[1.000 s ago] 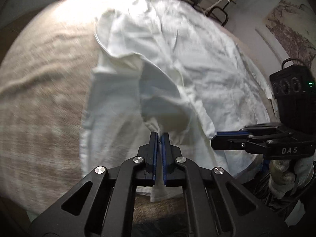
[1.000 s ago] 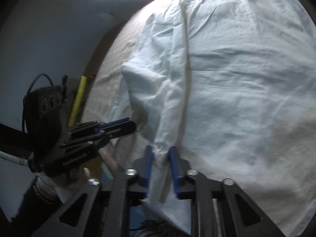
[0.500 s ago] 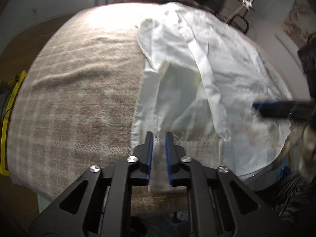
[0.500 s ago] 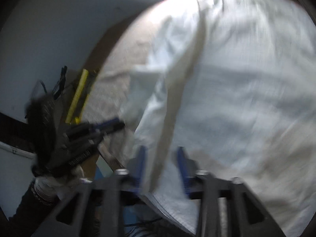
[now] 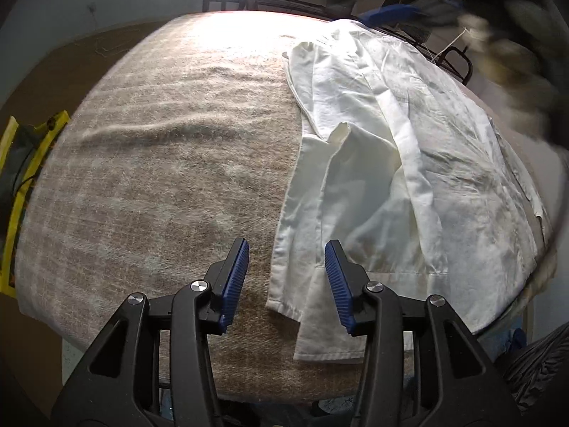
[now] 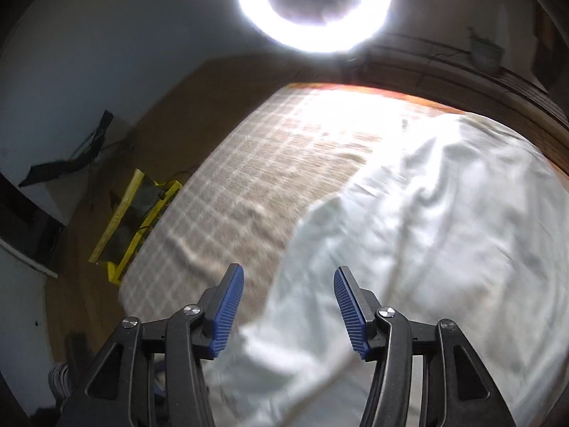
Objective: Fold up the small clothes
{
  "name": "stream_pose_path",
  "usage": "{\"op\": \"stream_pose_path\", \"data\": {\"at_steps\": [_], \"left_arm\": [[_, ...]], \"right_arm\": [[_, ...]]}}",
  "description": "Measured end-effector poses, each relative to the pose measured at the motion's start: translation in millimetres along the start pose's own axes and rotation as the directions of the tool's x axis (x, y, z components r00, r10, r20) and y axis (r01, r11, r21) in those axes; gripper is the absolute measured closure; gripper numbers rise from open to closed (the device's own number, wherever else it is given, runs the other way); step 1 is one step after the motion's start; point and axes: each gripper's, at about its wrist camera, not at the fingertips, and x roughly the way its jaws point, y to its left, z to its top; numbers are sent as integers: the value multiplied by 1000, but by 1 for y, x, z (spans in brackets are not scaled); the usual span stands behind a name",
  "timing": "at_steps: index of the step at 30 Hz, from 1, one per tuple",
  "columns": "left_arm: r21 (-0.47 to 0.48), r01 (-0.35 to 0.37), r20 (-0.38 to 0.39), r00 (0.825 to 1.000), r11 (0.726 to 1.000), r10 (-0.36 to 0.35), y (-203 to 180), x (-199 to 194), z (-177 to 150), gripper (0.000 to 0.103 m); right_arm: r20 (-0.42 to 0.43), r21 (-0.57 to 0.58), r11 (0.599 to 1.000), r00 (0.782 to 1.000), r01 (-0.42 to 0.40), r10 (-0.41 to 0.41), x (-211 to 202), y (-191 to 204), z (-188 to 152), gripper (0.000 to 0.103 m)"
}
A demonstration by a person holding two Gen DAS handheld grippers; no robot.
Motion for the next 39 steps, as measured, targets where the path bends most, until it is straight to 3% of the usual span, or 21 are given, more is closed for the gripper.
{"op": "stream_pose_path", "data": {"at_steps": [6,10,12,13,14,15,21,24,26,27,28,35,39], "left_arm": [[10,11,-26,1000,1000,-11,2,8,-3,58],[16,23,-28,999,1000,-23,4,10,-3,58],[23,29,-28,999,999,-29,5,11,-5,58],[26,33,-26,999,999,-32,5,10,-6,58],[25,37,-26,999,999,-37,6,11,-6,58],[24,40,-25,999,999,-40,7,10,-8,58],[30,43,-25,999,999,-42,7,8,-12,58],[42,44,-20,999,998,-43,4,7,-15,59],[43,78,-24,997,996,-77,3,7,-16,80],[33,104,-31,994,994,-103,2,7,-16,96],[20,119,-33,992,993,-118,2,7,-16,99],[34,143,23,989,989,-144,-8,-15,-12,101],[102,146,61,986,984,-153,-28,-32,-9,101]], "right_arm": [[-84,-104,980,981,168,-177,80,17,31,45],[-136,-86,974,966,208,-218,113,16,32,46],[-160,-133,958,948,255,-275,127,20,27,57],[-163,-153,948,939,278,-302,132,19,26,79],[-154,-182,930,925,318,-347,135,19,25,94],[-143,-185,928,926,322,-350,133,16,25,99],[-43,-46,959,959,279,-281,99,-16,41,102],[-38,-22,960,960,278,-279,94,-26,39,102],[-39,-23,960,959,279,-280,93,-28,37,102],[-37,-12,963,962,270,-270,91,-30,36,102],[-32,4,966,966,259,-258,88,-33,36,102],[38,83,982,985,167,-171,56,-51,38,102],[92,146,984,989,103,-117,35,-73,29,102]]}}
